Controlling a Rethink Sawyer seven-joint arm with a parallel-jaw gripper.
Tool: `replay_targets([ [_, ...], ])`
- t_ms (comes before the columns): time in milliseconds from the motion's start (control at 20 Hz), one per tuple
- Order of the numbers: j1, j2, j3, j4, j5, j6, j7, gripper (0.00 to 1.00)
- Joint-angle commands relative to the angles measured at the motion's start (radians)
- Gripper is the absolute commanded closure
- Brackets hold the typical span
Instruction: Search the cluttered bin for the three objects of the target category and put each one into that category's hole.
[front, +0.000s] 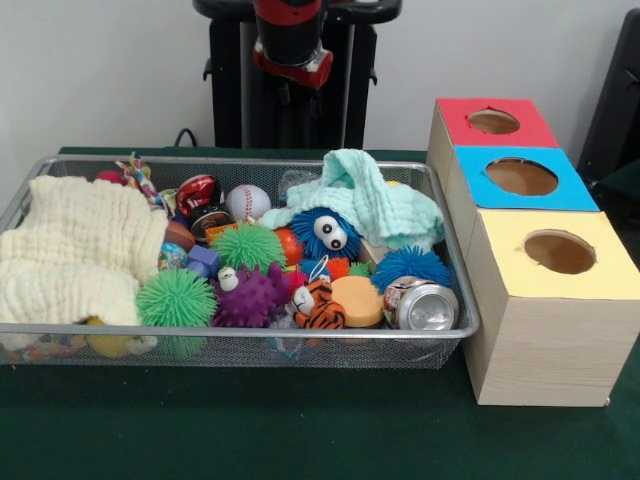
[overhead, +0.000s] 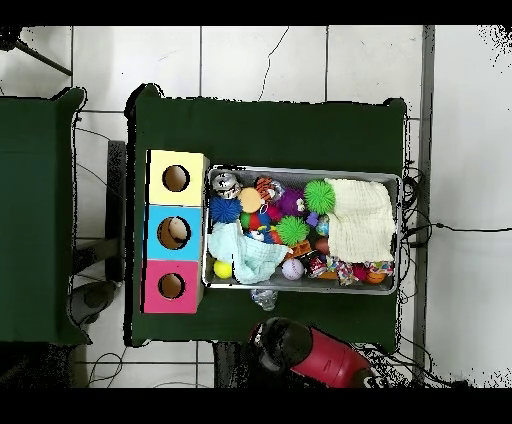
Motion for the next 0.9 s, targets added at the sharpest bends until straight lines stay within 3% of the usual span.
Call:
replay_targets([
  [50, -0.033, 0.113, 0.092, -0.221, -0.058, -0.107, 0.029, 0.0],
  [900, -0.031, 0.153, 0.1, -0.264, -0.123, -0.134, 0.066, 0.0],
])
